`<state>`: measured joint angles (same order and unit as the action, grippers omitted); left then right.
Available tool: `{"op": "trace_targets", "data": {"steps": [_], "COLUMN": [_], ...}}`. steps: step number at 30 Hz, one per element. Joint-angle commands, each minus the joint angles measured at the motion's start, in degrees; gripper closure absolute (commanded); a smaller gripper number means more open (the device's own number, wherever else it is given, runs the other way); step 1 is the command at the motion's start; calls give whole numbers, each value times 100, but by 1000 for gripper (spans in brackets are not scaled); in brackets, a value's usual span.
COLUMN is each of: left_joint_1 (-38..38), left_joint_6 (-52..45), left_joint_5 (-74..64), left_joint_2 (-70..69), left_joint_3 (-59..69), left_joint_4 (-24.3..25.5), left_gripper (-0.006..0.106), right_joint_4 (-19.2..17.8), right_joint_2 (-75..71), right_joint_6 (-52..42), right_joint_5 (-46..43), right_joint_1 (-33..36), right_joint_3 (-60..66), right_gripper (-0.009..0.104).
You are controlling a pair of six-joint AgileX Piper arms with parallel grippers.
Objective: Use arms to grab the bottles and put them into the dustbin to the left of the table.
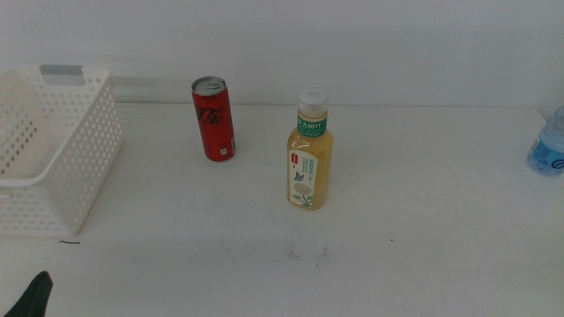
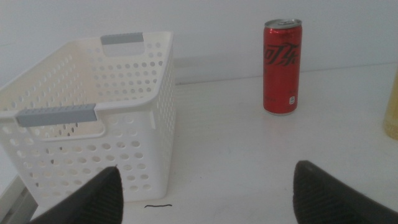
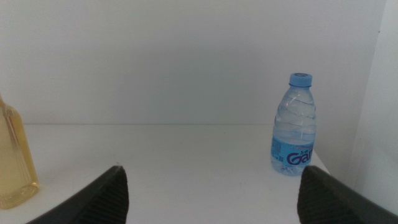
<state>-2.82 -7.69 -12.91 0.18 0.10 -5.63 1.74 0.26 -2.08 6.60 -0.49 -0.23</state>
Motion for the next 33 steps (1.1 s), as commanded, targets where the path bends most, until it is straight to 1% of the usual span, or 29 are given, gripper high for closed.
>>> {"op": "trace_targets", "data": {"steps": [1,9,11,14,18,22,25,27,30,33], "left_joint_1": [-7,-32,-162,-597,-1328,-1968,-2169,-2163,-2163,-2163], "left_joint_6": [21,21,21,21,21,21,21,21,121,502], "left_joint_5": [82,277,537,1546,3325,5452,7234,8091,8288,8288], "left_joint_2": [-18,-18,295,1268,3182,5339,6669,7320,8004,8221], "left_joint_3": [-10,-10,-10,-10,-10,-10,-10,-10,-10,-10], "left_joint_4": [-27,-30,-39,-39,-39,-262,-275,-275,-275,-237], "left_gripper": [7,7,7,7,7,7,7,7,7,7], "right_joint_4": [-9,-9,-9,-9,-9,-9,-9,-9,-9,-9], "right_joint_2": [-26,-26,-26,-26,-26,-26,-26,-26,-26,-26], "right_joint_6": [-29,-29,-29,-29,-29,-29,-29,-29,-29,-29], "right_joint_5": [-54,-54,-54,-54,-54,-54,-54,-54,-54,-54], "right_joint_1": [-22,-22,-22,-22,-22,-22,-22,-22,-22,-22], "right_joint_3": [23,23,23,23,23,23,23,23,23,23], "right_gripper": [3,3,3,3,3,3,3,3,3,3]}}
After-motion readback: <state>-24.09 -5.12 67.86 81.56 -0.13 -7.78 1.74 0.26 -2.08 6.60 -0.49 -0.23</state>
